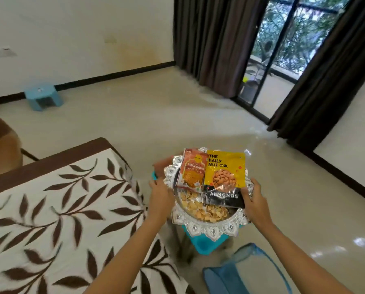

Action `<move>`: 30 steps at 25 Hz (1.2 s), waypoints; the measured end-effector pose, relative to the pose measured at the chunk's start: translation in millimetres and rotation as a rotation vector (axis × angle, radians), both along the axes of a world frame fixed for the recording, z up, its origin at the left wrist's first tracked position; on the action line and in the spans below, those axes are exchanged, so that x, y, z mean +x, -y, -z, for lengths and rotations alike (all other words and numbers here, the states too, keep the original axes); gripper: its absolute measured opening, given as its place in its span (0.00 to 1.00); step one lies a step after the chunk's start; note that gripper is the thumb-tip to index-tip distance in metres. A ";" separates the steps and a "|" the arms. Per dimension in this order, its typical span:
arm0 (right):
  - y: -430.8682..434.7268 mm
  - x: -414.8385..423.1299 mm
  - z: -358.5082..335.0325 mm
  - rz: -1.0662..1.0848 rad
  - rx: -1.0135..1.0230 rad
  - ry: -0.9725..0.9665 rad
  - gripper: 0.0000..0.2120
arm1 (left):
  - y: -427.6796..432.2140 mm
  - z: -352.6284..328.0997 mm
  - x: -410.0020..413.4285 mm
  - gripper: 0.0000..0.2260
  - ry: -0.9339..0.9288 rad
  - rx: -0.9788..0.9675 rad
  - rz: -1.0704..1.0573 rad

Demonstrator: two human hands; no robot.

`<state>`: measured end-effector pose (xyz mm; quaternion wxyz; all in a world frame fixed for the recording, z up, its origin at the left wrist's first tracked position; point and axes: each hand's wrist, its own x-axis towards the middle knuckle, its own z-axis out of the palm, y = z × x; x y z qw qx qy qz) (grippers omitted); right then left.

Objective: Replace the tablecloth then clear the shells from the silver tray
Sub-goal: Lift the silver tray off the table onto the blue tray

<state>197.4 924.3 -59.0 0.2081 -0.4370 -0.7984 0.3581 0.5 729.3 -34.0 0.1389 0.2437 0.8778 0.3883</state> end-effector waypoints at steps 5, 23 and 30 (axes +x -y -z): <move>-58.6 27.4 84.6 -0.056 -0.099 0.176 0.29 | -52.1 92.8 6.6 0.12 0.174 -0.153 0.021; -75.5 1.6 193.6 -0.048 -0.239 0.427 0.24 | -69.8 198.4 -18.3 0.22 0.184 -0.469 0.142; 19.1 -25.6 129.2 0.045 0.200 0.435 0.24 | -18.5 138.3 -2.9 0.21 0.026 -0.278 0.067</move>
